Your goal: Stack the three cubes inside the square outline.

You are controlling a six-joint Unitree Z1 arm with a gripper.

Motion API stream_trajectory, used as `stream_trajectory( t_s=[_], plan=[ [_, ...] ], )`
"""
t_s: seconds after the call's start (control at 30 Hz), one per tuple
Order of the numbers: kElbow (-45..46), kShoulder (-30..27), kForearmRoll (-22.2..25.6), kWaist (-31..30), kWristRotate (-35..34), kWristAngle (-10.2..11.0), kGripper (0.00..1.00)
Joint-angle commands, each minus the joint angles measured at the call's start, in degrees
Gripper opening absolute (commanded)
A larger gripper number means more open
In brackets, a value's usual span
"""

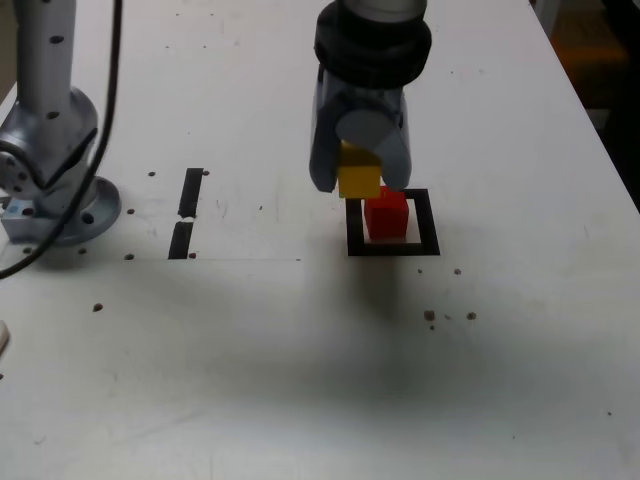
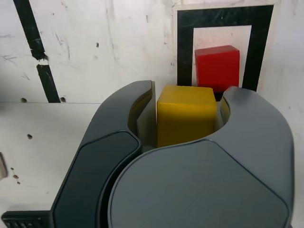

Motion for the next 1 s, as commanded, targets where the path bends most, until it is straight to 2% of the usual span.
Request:
stream_trajectory(
  t_s=[0.0,0.1,0.5,0.87,0.97],
  plan=[
    [-0.23,-0.48,-1.39,0.03,-0.56,0.51,0.25],
    [-1.74,0.43,-3.00,0.66,-0.25,1.19,0.25],
    [-2.27,4.17,-2.18,2.87,0.14,2.57,0.25],
    [-2.39,6.81,-3.63,3.23,1.42,2.65,0.25],
    [-2.35,6.81,-3.39,3.23,1.26,2.54,0.30]
  ],
)
